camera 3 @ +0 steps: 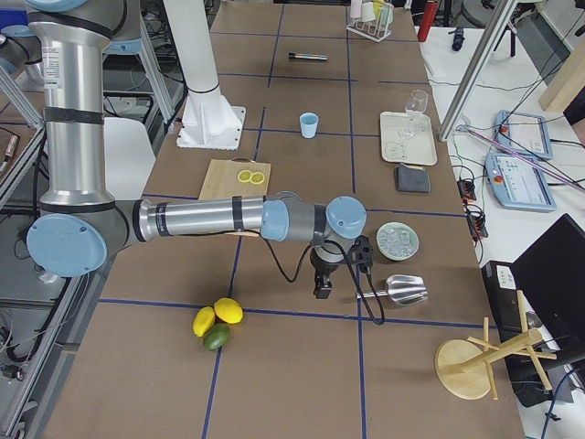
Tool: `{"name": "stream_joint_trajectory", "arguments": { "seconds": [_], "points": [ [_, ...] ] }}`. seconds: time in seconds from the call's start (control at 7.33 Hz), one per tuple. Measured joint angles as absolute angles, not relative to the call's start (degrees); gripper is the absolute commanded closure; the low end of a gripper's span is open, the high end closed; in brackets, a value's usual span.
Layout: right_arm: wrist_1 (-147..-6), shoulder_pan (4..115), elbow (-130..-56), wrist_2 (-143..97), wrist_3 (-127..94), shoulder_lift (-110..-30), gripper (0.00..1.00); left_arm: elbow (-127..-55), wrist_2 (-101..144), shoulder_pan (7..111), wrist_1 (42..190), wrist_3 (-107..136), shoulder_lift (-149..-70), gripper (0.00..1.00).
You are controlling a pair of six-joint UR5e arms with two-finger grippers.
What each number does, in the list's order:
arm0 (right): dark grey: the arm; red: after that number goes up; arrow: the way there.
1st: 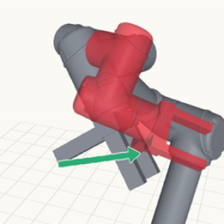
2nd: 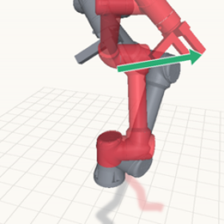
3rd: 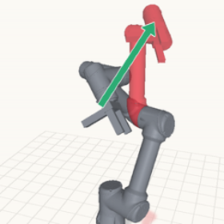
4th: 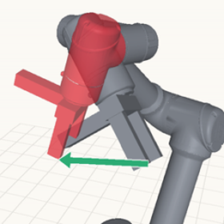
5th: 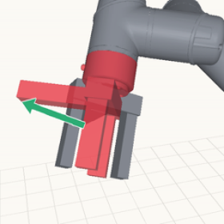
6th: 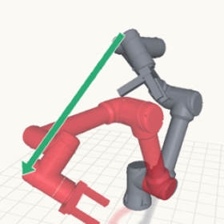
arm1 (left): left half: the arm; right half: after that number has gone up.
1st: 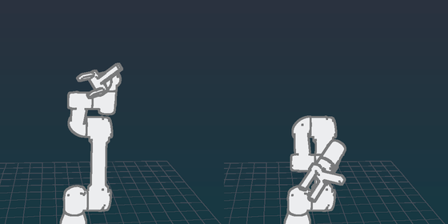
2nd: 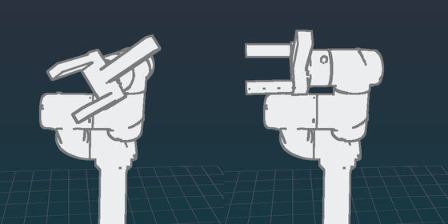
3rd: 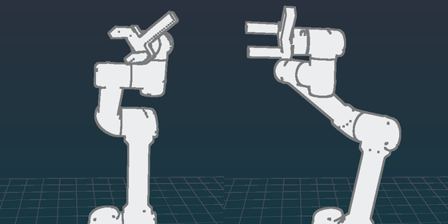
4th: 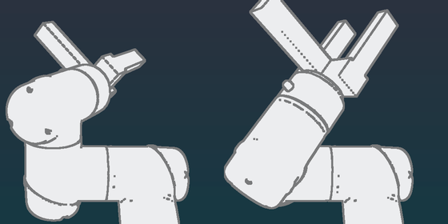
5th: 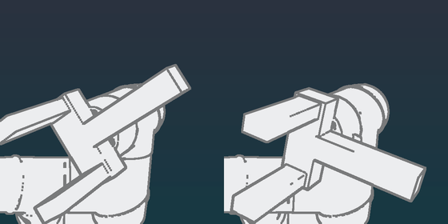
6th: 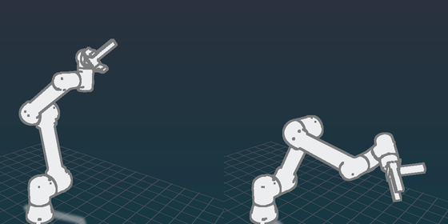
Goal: Squeeze lemon into cup
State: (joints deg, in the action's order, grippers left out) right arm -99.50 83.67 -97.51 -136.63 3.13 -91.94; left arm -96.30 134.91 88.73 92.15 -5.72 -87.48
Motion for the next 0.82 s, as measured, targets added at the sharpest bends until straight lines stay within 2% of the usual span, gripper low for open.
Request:
{"name": "stream_joint_trajectory", "arguments": {
  "seconds": [0.82],
  "points": [
    [-99.5, 83.8, -97.1, -136.8, 3.1, -92.0, 0.0, -97.0, 134.9, 88.9, 92.0, -5.6, -87.3, 0.0]
  ]
}}
